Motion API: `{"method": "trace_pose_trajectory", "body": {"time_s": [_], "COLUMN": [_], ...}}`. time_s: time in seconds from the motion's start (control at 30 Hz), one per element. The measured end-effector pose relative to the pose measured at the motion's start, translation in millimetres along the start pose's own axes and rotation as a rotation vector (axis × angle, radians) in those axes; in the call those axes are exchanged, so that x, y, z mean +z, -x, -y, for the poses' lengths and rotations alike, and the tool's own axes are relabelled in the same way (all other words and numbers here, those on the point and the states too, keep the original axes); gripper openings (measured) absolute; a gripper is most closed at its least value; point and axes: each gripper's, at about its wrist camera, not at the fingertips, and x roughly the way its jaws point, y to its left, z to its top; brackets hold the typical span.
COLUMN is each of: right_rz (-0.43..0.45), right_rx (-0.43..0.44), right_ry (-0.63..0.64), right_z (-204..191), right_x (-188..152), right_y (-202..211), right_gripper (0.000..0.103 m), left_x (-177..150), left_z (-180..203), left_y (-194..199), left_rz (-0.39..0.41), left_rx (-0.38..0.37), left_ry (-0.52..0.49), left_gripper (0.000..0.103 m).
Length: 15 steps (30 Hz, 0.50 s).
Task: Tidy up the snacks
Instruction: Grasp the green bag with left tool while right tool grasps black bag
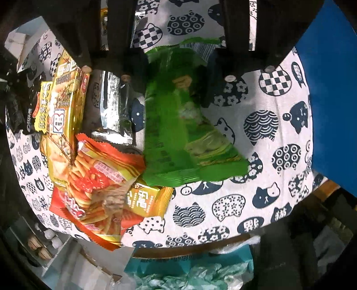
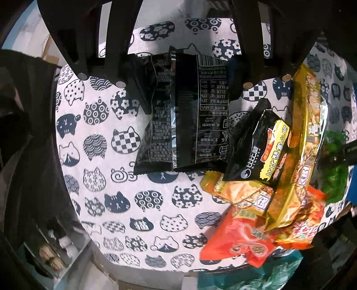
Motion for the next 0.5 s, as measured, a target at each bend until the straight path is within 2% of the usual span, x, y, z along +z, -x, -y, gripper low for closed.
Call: {"method": "trace_pose_trajectory", "body": {"time_s": [0.1,0.5], "right_rz": [0.014,0.116], "right_rx": [-0.006,-0.012], "right_ry": [0.001,0.037], "right_z": [-5,-31], "right_x": [-4,-14], "right_y": [4,37], "right_gripper": [0.056,0.056], "left_x": [-2,-29], "left_z": [0,-6], "left_y": [6,42], "left_rz": [0.013,0.053], "left_rx": [0.008,0.024], "left_ry": [-0.021,-0.036], "left_gripper": [0.031,0.030]}}
